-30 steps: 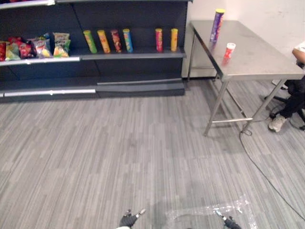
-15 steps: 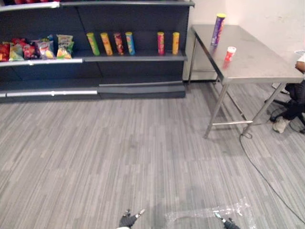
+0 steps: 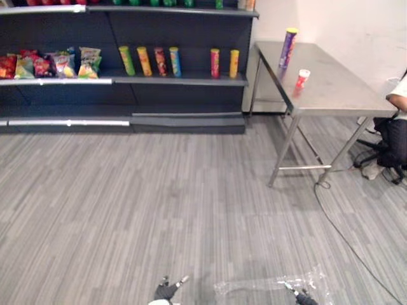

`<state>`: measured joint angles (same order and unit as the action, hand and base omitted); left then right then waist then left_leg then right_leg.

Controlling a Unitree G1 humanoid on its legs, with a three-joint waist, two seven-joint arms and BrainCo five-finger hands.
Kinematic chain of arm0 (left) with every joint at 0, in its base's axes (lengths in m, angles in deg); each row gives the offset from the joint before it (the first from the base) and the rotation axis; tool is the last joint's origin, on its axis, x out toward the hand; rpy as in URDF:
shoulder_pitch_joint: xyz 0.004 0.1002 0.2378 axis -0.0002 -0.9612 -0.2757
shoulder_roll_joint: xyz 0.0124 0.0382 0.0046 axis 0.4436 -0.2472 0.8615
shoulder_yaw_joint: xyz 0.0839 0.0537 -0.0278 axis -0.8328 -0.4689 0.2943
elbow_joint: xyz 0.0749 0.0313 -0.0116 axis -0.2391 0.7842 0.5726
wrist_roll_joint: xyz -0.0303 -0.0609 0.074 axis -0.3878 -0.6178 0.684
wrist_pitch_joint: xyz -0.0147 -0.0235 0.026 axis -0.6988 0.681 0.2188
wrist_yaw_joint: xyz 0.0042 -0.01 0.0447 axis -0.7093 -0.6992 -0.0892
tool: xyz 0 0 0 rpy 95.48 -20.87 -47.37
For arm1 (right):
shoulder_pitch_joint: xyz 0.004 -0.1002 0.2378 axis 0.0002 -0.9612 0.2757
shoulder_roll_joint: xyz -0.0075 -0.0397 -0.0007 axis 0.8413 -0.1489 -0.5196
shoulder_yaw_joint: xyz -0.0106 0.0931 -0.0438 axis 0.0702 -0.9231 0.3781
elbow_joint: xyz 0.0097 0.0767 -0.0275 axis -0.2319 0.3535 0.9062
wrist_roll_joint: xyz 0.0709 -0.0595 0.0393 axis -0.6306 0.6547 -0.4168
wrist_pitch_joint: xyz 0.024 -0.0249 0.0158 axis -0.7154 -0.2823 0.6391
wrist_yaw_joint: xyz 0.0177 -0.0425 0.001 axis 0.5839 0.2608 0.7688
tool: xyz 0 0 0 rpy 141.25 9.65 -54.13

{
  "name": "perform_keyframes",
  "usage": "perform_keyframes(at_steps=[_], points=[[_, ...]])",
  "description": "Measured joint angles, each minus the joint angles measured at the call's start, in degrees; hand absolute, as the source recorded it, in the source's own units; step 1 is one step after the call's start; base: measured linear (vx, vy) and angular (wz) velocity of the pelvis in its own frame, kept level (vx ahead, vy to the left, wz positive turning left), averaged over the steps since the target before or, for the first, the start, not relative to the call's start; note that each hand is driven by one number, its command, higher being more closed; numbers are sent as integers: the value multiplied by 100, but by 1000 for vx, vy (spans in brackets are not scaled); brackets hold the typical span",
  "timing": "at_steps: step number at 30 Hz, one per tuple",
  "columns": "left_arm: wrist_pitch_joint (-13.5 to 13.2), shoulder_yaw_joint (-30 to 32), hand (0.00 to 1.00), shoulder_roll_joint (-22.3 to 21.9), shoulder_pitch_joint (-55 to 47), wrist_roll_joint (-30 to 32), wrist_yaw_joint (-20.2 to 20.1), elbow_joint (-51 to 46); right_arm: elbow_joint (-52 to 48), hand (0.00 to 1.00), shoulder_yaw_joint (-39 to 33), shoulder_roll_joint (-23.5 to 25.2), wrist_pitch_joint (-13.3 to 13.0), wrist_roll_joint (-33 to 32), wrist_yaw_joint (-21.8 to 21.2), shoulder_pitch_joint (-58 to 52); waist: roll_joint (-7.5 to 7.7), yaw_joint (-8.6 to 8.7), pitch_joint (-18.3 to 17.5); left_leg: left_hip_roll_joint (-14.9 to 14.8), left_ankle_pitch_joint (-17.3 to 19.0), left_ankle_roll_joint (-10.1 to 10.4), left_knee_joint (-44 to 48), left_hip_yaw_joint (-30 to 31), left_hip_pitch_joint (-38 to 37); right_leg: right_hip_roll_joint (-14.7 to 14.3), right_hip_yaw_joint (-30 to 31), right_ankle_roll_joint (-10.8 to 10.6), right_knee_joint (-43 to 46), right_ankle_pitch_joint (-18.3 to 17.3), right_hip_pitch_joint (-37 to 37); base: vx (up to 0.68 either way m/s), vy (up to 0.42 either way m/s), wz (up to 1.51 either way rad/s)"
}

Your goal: Put the gum and the chips on the shelf.

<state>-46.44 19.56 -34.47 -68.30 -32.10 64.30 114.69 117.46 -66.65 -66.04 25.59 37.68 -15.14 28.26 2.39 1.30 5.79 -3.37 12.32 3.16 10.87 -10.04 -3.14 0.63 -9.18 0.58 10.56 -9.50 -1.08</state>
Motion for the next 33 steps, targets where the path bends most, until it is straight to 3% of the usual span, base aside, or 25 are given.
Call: perform_keyframes(at_steps=[2,5,7,10,12,13,14,15,17,18,19,20,21,23,24,27,29,31,33], points=[[0,279,0,-11,-26,-119,-40,-90,-26,0,-159,13,-2,91,-5,-51,39,7,47,-233,158,106,1412,-71,466,-45,-45,87,239,-189,-104,-32,-81,17],[-32,657,0,-127,-27,-212,-59,-239,10,0,-250,-78,22,104,-5,-242,6,-49,144,-532,-123,-23,3243,-111,1201,-8,-74,141,496,-409,-280,15,-27,9],[-43,660,0,-132,-39,-213,-66,-238,11,0,-331,-86,29,104,-3,-327,-27,-20,195,-668,103,-15,3236,-233,1204,46,-48,119,492,-457,-423,62,54,-6],[-74,652,0,-136,-43,-211,-114,-242,4,0,-347,-104,36,94,-11,-375,-58,-8,251,-708,153,58,2326,-203,1271,203,180,51,489,-504,-431,99,133,-27],[-75,603,0,-150,4,-212,-154,-268,-32,0,-340,-143,21,91,-8,-359,-85,15,336,-625,-132,246,863,133,1304,314,301,-43,442,-558,-378,143,238,-29],[-75,570,0,-168,11,-215,-151,-276,-35,0,-330,-180,7,92,-6,-361,-147,20,365,-640,-199,324,506,196,1306,310,332,-60,395,-568,-388,159,249,-20],[-76,526,0,-192,20,-222,-151,-276,-29,0,-251,-240,10,94,4,-379,-237,13,399,-656,-471,534,440,230,1309,290,436,-72,244,-575,-439,251,309,-23],[-86,487,0,-251,15,-264,-151,-235,-35,0,-108,-369,7,94,4,-369,-420,-14,348,-671,-489,524,591,237,1507,103,649,-115,248,-577,-465,381,282,-13],[-117,481,0,-155,38,-428,-178,-320,-32,0,37,-344,7,94,16,-357,-311,-20,382,-698,-420,426,1195,162,1850,19,774,39,567,-721,-455,398,134,-5],[-137,511,0,-61,89,-442,-179,-374,-31,0,23,-286,2,91,13,-279,-252,-89,427,-720,-130,268,1733,62,2043,83,979,-175,197,-990,-635,351,158,-31],[-123,581,0,-67,91,-440,-175,-363,-40,0,43,-304,-5,96,6,-193,-293,-94,435,-819,93,226,2054,-6,2130,62,1124,-168,116,-991,-703,377,240,-74],[-118,704,0,-66,77,-422,-175,-307,-58,0,48,-303,-25,100,-4,-72,-284,-123,376,-869,264,11,2299,-167,2158,125,1345,-181,53,-995,-720,281,264,-80],[-110,792,0,-64,56,-420,-176,-300,-62,0,90,-294,-39,101,-7,-17,-279,-125,320,-862,314,-65,2372,-263,2170,197,1459,-218,37,-1004,-711,336,271,-96],[-93,900,0,-39,-35,-394,-175,-228,-68,0,150,-136,-93,110,-60,25,-63,-135,100,-519,392,-199,1938,-825,1811,648,1795,-346,270,-944,-436,362,247,-81],[-76,896,0,-18,-28,-365,-176,-183,-47,0,144,-88,-76,98,-98,11,-30,-133,34,-405,390,-226,1776,-937,1714,741,1878,-405,443,-911,-306,419,251,-60],[-62,815,0,-49,-118,-353,-199,-146,-59,0,158,-99,-75,120,-185,-45,-86,-124,-179,-147,405,-311,1354,-1246,1267,874,2084,-586,1276,-621,77,381,179,-36],[-73,493,0,-75,-240,-358,-222,-218,-110,0,253,-185,-83,217,-217,-113,-220,-128,-376,-86,403,-314,871,-1285,871,782,1966,-765,2114,-107,407,310,130,-12],[-74,279,0,-52,-219,-363,-243,-322,-223,0,270,-180,-86,297,-216,-142,-178,-19,-396,66,402,-315,374,-1260,488,802,1834,-1028,2902,277,703,311,125,28],[-77,134,0,-48,-216,-373,-280,-354,-277,0,235,-178,-86,300,-216,-153,-154,22,-389,175,394,-325,29,-1171,132,824,1678,-1078,3653,917,949,305,63,32]])
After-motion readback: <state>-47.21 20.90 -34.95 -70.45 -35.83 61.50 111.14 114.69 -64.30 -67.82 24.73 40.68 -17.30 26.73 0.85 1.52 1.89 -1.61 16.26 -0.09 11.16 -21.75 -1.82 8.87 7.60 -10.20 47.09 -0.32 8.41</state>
